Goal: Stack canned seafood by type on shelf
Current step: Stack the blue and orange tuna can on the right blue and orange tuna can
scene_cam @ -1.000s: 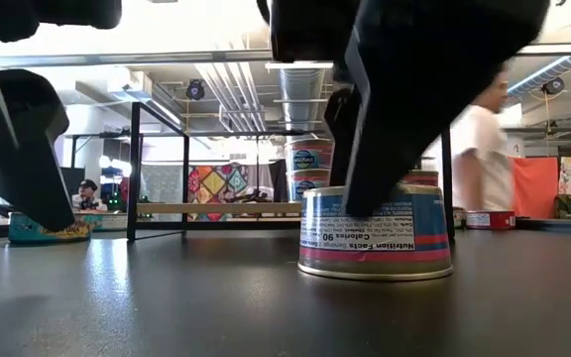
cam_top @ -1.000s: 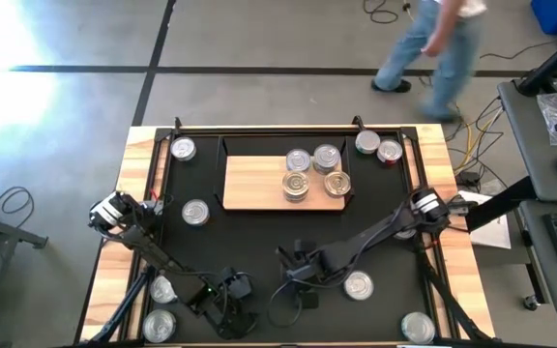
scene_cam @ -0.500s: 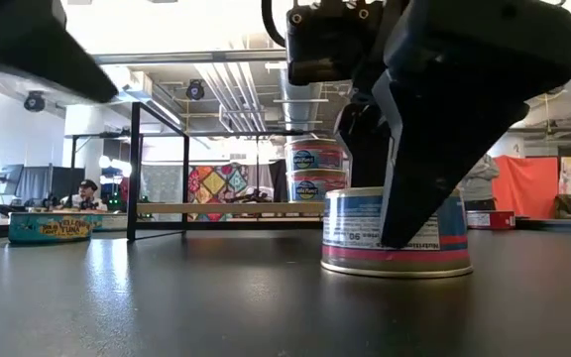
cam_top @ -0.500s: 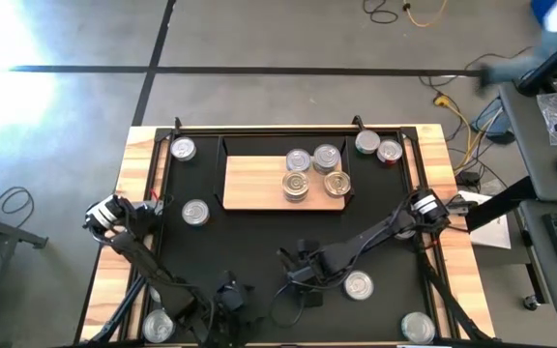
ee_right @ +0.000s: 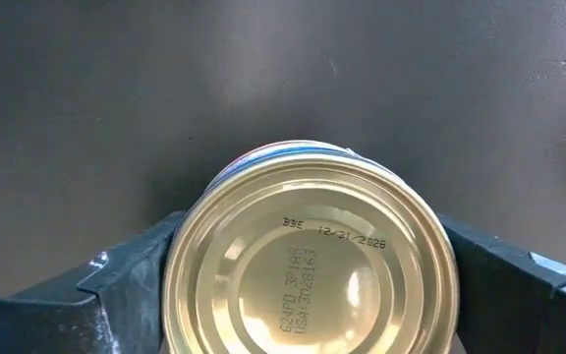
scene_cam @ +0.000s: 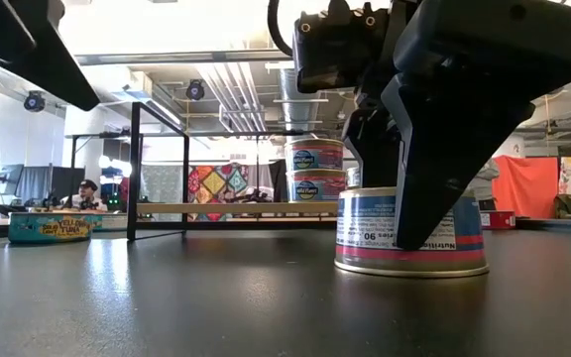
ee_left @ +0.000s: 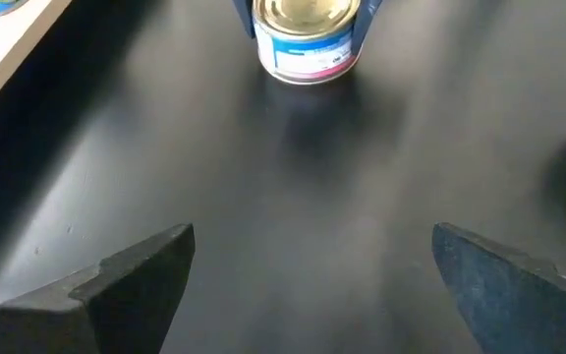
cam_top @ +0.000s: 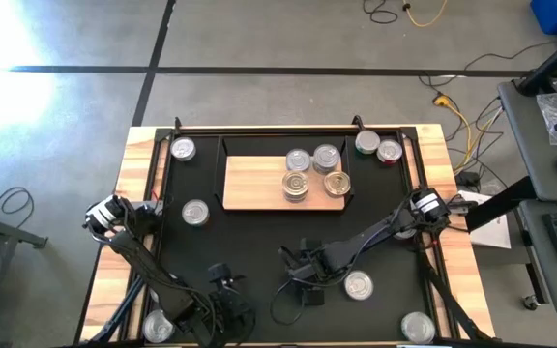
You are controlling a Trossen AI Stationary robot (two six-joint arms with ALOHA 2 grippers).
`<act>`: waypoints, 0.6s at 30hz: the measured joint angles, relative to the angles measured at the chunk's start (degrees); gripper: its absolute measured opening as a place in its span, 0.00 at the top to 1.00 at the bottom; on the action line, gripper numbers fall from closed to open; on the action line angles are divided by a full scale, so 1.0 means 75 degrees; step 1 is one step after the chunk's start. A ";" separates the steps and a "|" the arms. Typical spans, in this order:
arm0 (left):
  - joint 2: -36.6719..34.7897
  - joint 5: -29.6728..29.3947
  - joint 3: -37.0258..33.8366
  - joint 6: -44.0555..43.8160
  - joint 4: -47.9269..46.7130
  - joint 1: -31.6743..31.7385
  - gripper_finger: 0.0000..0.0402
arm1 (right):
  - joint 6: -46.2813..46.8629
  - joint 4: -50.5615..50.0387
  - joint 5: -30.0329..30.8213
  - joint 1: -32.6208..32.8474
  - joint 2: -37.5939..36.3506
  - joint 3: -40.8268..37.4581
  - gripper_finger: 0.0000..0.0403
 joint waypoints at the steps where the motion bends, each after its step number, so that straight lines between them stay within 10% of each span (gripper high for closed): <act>1: 0.0000 0.0001 -0.0019 -0.0061 0.0000 0.0000 0.01 | -0.0007 0.0002 0.0002 -0.0009 0.0002 0.0000 0.08; 18: 0.0000 0.0240 -0.0172 -0.0740 -0.0038 -0.0006 0.01 | 0.0311 -0.0882 -0.0233 -0.0129 0.0052 0.0716 0.01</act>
